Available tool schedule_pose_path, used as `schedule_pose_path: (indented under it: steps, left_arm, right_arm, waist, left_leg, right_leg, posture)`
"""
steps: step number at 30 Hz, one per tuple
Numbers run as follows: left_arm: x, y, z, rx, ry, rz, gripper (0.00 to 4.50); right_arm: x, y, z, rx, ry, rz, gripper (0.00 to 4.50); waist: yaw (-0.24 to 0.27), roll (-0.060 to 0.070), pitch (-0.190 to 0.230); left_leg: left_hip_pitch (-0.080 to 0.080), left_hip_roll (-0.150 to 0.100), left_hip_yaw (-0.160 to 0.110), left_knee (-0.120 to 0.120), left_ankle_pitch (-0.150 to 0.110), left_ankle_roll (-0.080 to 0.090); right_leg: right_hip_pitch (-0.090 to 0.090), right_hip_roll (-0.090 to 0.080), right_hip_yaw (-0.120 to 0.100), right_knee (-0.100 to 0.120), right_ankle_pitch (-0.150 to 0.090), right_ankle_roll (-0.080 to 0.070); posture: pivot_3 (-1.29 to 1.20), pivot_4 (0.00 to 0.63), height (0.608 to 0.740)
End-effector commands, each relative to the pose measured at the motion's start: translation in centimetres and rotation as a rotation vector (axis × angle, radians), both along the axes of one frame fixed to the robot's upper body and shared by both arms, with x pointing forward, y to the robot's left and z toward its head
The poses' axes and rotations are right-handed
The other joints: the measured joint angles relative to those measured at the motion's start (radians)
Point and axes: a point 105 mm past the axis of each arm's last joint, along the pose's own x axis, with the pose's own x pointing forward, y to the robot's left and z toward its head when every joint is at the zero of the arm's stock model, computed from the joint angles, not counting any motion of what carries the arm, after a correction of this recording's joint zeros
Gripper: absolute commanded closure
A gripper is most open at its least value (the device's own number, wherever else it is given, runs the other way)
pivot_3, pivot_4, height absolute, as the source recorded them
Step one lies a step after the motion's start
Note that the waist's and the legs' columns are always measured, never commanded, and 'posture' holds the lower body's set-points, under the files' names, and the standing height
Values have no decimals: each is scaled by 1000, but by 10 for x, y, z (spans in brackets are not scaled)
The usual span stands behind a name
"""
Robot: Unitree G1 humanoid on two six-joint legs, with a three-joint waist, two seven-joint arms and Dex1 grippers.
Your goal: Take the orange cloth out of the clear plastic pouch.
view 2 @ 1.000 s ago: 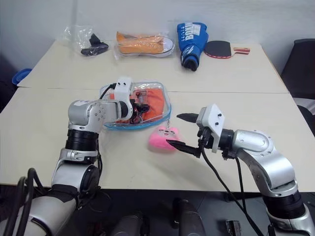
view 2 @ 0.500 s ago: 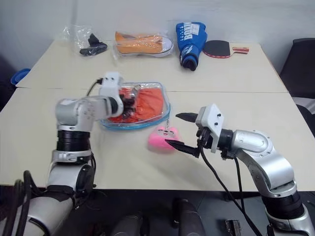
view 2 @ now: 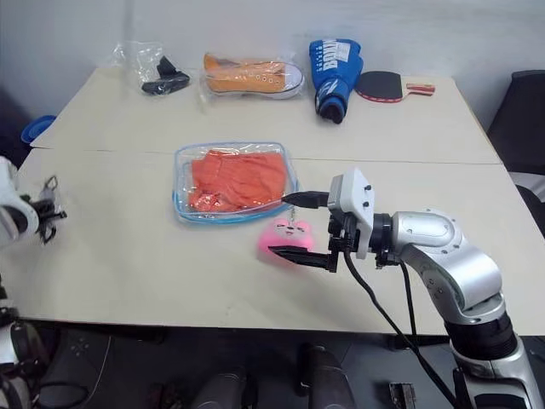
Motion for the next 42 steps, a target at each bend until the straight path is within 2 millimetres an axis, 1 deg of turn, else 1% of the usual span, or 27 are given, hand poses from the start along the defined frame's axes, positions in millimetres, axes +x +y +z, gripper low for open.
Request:
schedule_pose_path:
  steps: [1, 5, 9, 11, 12, 13, 14, 16, 18, 19, 20, 22, 23, 26, 27, 30, 33, 35, 36, 37, 39, 41, 42]
  left_arm:
    - [5, -5, 18, 22, -139, -62, 3303]
    - [1, -3, 26, 25, -195, -49, 2050]
    - [-9, 2, 31, 75, -163, -49, 811]
    - [-14, 2, 38, 79, -164, -64, 186]
    - [-17, 0, 42, 73, -170, -83, 40]
    - [-19, -3, 48, 67, -181, -116, 40]
    - [-23, -12, 60, 60, -212, -202, 40]
    - [-30, -26, 77, 63, -241, -333, 40]
    - [-43, -57, 96, 78, -260, -576, 40]
    - [-48, -69, 101, 80, -264, -667, 40]
    - [-54, -95, 110, 90, -282, -830, 40]
    - [-61, -132, 116, 111, -290, -1052, 40]
    - [-63, -144, 117, 118, -286, -1120, 40]
    - [-62, -188, 98, 179, -206, -1346, 40]
    - [-62, -199, 94, 191, -195, -1397, 40]
    - [-58, -246, 69, 316, -144, -1647, 40]
    - [-49, -272, 53, 366, -133, -1774, 40]
    - [-43, -281, 46, 376, -127, -1810, 40]
    - [-37, -280, 44, 400, -111, -1800, 40]
    - [-26, -274, 44, 443, -97, -1752, 40]
    - [-9, -251, 42, 556, -43, -1642, 40]
    - [-4, -225, 37, 650, 32, -1591, 40]
    - [-2, -216, 36, 672, 52, -1573, 40]
  right_arm:
    - [-2, 4, 6, 6, -31, 34, 0]
    - [-2, 4, 5, 0, -29, 41, 0]
    - [-1, 2, 4, -5, -25, 36, 0]
    - [0, -1, 3, -12, -23, 25, 0]
    - [1, -3, 2, -15, -22, 18, 0]
    - [1, -4, 1, -20, -23, 12, 0]
    - [2, -8, 0, -27, -23, -5, 0]
    - [4, -12, -1, -34, -24, -28, 0]
    - [5, -17, -2, -38, -22, -53, 0]
    - [5, -19, -3, -38, -22, -60, 0]
    - [5, -21, -4, -39, -18, -73, 0]
    - [5, -23, -6, -43, -16, -88, 0]
    - [5, -24, -7, -45, -16, -92, 0]
    - [2, -23, -8, -49, -22, -95, 0]
    - [1, -23, -8, -49, -23, -96, 0]
    - [-1, -25, -9, -55, -22, -105, 0]
    - [-1, -26, -9, -65, -28, -113, 0]
    - [0, -27, -8, -67, -36, -125, 0]
    - [0, -28, -8, -66, -42, -137, 0]
    - [0, -28, -7, -63, -45, -148, 0]
    - [-2, -28, -7, -57, -45, -159, 0]
    - [-5, -28, -9, -54, -39, -165, 0]
    - [-6, -28, -10, -54, -36, -168, 0]
  waist:
    - [0, -1, 0]
    - [-4, -2, 0]
    - [-15, -2, 0]
    - [-23, -2, 0]
    - [-25, -2, 0]
    - [-25, -2, 0]
    - [-26, -2, 0]
    - [-28, -3, 1]
    - [-29, -3, 1]
    - [-29, -3, 1]
    - [-29, -2, 2]
    - [-24, -2, 2]
    - [-20, -1, 3]
    - [-18, 1, 3]
    - [-18, 1, 3]
    - [-15, 1, 3]
    - [-14, 1, 3]
    - [-16, 1, 3]
    - [-18, 1, 3]
    - [-20, 1, 3]
    - [-25, 1, 3]
    - [-31, 1, 3]
    - [-32, 1, 3]
  left_leg:
    - [0, 0, 0, 0, 0, 0]
    - [-1, 0, 0, 0, 0, 0]
    - [0, 0, 1, -1, 0, 0]
    - [1, 1, 1, -1, 0, 0]
    - [1, 1, 1, -2, 0, 0]
    - [0, 1, 0, -1, 0, 0]
    - [0, 1, 0, -1, 0, 0]
    - [0, 1, 0, -2, 0, 0]
    - [0, 1, 0, -2, -1, 0]
    - [-1, 1, 0, -2, -1, 0]
    - [-1, 1, 0, -3, -1, 0]
    - [-1, 1, 0, -3, -1, 0]
    - [0, 1, -1, -2, -1, 0]
    - [1, 0, 0, -2, -1, 0]
    - [1, 0, 0, -2, 0, -1]
    - [1, 0, 1, -2, 0, -1]
    - [1, 0, 2, -2, 0, -1]
    - [0, 0, 3, -2, 0, 0]
    - [0, 1, 4, -2, 0, 0]
    - [0, 1, 4, -2, 0, 0]
    - [1, 1, 3, -2, 0, 0]
    - [1, 1, 3, -3, 0, 0]
    - [1, 2, 4, -4, 0, 0]
  right_leg:
    - [0, 0, 0, 0, 0, 0]
    - [0, 0, 0, 0, 0, 0]
    - [0, 0, 0, 0, 0, 0]
    - [0, 0, 0, 0, 0, 0]
    - [0, 0, 0, 0, 0, 0]
    - [0, 0, 0, 0, 0, 0]
    - [0, 0, 0, 0, 0, 0]
    - [-1, 0, 0, 0, 0, 0]
    - [-1, 0, 0, -1, 0, 0]
    - [-1, 0, 0, -2, 0, 0]
    - [-2, 0, 0, -2, 0, 0]
    - [-1, 0, 0, -7, 0, 0]
    - [-1, 0, -1, -6, 0, -1]
    - [0, 0, 0, -5, 0, -1]
    - [0, 0, 1, -5, 0, -1]
    - [0, 1, 2, -4, 0, -1]
    - [0, 2, 2, -4, 0, -1]
    - [0, 3, 3, -5, 0, -1]
    - [0, 4, 3, -5, 0, -1]
    - [0, 4, 3, -5, 0, -1]
    - [0, 5, 3, -5, 0, -1]
    - [0, 5, 3, -4, 0, -1]
    - [-1, 5, 4, -5, 0, -1]
  posture:
    - [0, 150, 740]
    - [0, 150, 740]
    - [0, 150, 740]
    - [0, 150, 740]
    - [0, 150, 740]
    - [0, 150, 740]
    - [0, 150, 740]
    - [0, 150, 740]
    - [0, 150, 740]
    - [0, 150, 740]
    - [0, 150, 740]
    - [0, 150, 740]
    - [0, 150, 740]
    - [0, 150, 740]
    - [0, 150, 740]
    - [0, 150, 740]
    - [0, 150, 740]
    - [0, 150, 740]
    - [0, 150, 740]
    - [0, 150, 740]
    - [0, 150, 740]
    - [0, 150, 740]
    - [0, 150, 740]
